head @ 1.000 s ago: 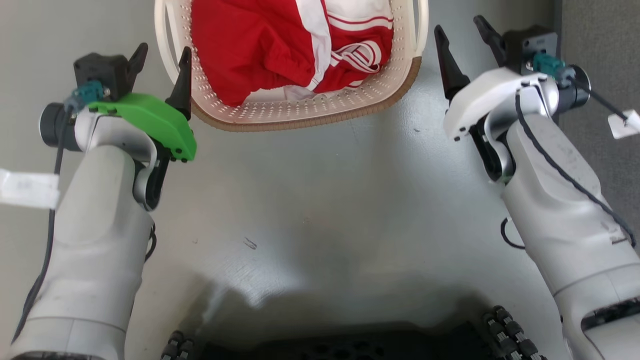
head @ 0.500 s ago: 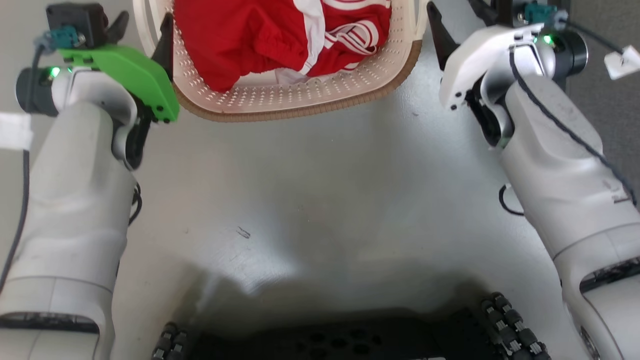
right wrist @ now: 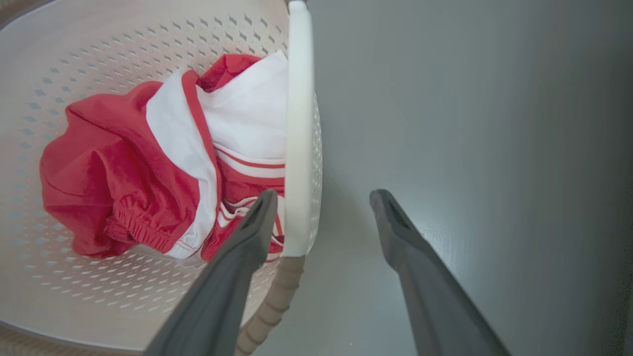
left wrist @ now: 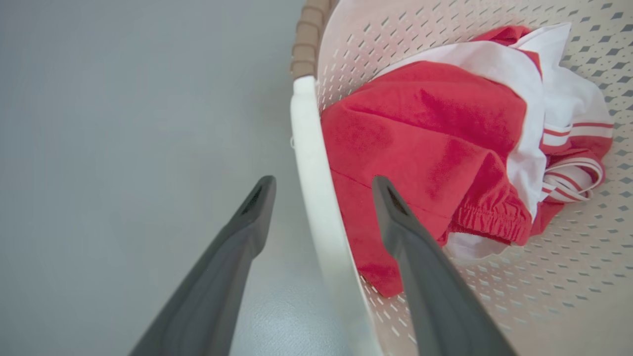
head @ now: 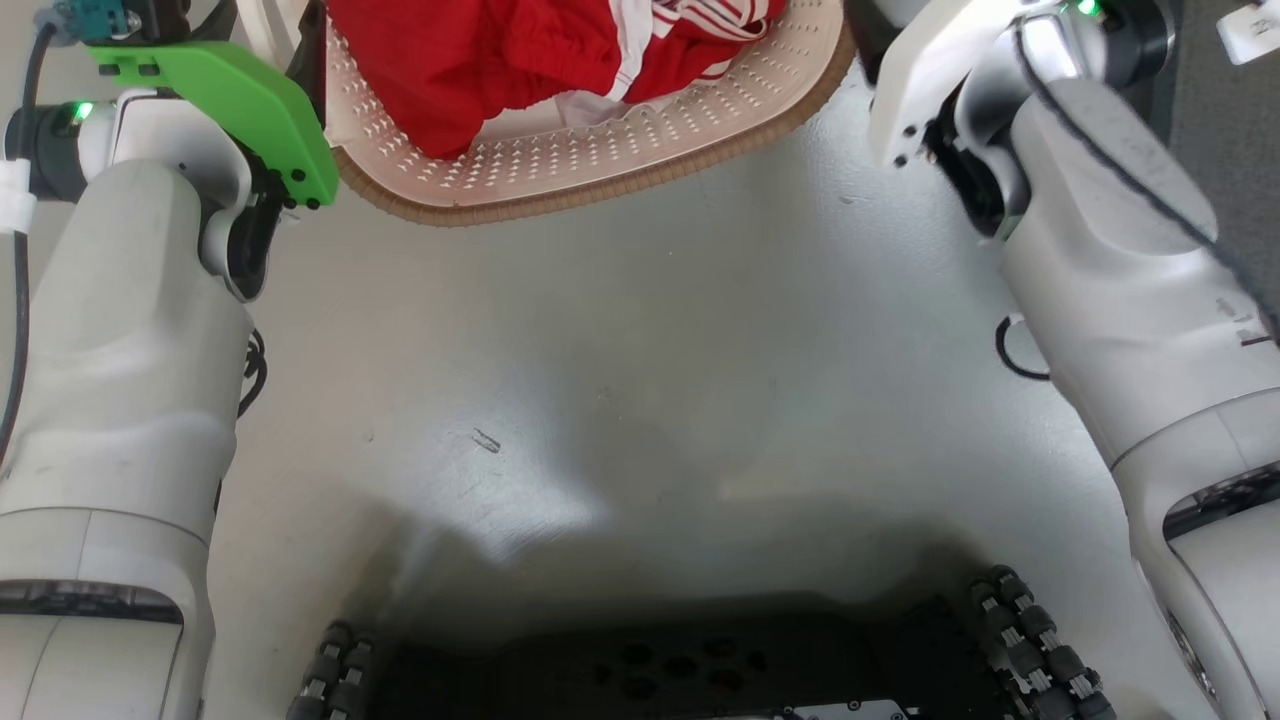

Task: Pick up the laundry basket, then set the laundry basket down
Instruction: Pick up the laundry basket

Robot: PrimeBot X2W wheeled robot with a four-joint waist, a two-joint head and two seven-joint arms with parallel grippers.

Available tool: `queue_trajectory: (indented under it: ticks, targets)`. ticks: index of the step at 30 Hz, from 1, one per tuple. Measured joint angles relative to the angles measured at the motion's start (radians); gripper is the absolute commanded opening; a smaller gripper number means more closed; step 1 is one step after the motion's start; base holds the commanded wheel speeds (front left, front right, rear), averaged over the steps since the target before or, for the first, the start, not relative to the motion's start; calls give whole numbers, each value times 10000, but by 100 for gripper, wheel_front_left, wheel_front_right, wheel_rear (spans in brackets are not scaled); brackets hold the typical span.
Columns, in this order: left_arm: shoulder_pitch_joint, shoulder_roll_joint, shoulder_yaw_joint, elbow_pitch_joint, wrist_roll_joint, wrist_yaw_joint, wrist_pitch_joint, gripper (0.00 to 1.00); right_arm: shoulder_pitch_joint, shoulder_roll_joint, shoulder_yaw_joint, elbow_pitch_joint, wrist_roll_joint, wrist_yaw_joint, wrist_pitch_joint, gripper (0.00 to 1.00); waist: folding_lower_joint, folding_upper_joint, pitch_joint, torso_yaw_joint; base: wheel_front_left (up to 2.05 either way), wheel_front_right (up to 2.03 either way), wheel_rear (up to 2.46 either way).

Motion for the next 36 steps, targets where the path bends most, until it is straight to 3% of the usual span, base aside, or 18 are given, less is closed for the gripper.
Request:
queue_trajectory:
  ticks: [8, 9, 11, 36]
  targets:
    - [-133, -42, -128, 472, -257, 0, -2, 100, 18, 10, 464, 205, 447, 69, -12, 100, 0, 0, 124, 105, 0, 0, 0]
    - [-137, -46, -132, 539, -295, 0, 15, 46, 13, 8, 512, 240, 493, 69, -29, 87, -1, 0, 133, 113, 0, 0, 0]
    - [-166, -69, -173, 621, -372, 0, 75, 0, 0, 4, 623, 311, 518, 69, -33, 0, -1, 0, 150, 128, 0, 0, 0]
    - [-462, -403, -650, 1699, -909, -75, -242, 0, -156, 173, 1296, 1235, 1436, 38, -385, 0, -1, 0, -374, 186, 0, 0, 0]
